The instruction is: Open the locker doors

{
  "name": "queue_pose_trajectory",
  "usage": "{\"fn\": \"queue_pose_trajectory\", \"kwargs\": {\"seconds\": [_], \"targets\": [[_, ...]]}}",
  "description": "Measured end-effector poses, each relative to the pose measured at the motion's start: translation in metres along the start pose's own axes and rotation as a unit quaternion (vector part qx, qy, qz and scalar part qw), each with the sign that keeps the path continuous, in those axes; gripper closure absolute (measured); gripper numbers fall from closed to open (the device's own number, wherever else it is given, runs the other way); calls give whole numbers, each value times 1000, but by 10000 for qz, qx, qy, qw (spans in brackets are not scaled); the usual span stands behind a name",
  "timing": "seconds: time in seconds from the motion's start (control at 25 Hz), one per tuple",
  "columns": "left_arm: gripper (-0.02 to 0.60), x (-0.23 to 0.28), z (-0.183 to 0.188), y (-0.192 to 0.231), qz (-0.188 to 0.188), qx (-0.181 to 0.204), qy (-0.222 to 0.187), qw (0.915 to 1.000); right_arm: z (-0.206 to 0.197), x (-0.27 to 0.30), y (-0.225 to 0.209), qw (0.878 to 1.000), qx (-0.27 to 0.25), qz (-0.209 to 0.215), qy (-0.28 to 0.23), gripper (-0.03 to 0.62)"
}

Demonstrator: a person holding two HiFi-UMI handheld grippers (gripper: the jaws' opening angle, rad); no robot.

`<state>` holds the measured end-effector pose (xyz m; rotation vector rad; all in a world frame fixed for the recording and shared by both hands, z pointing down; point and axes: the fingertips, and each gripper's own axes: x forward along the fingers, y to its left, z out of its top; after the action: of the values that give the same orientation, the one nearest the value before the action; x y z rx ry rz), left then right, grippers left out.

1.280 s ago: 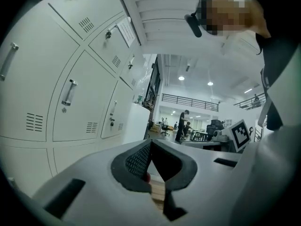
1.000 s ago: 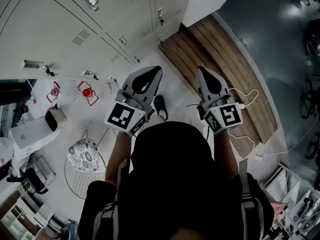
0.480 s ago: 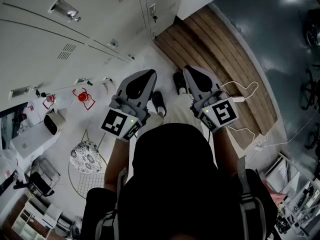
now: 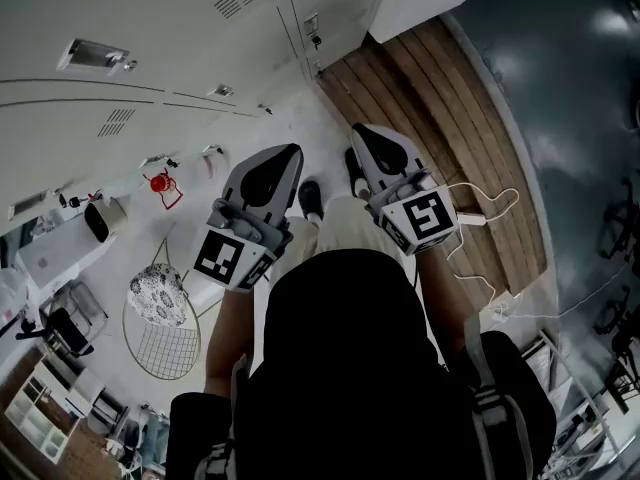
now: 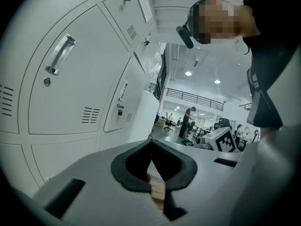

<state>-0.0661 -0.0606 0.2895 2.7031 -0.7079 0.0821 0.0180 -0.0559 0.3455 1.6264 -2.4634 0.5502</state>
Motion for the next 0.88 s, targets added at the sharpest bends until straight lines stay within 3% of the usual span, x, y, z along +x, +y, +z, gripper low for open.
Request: {"fn": "queue_pose_trajectory", "kwargs": {"seconds": [0.2,0.44,0.88], "targets": [[565,27,0,8,416,1,-149,9990,-18,29,-30,9992,-152,300,203,589],[563,46,-20,27,1071,-232,2,9940,-41,73,-61,9970,-226,631,377,588],[564,64,-41,49,1583,-428,-80,9864,-91,140,-92,9933,-274,882,691,559]]}}
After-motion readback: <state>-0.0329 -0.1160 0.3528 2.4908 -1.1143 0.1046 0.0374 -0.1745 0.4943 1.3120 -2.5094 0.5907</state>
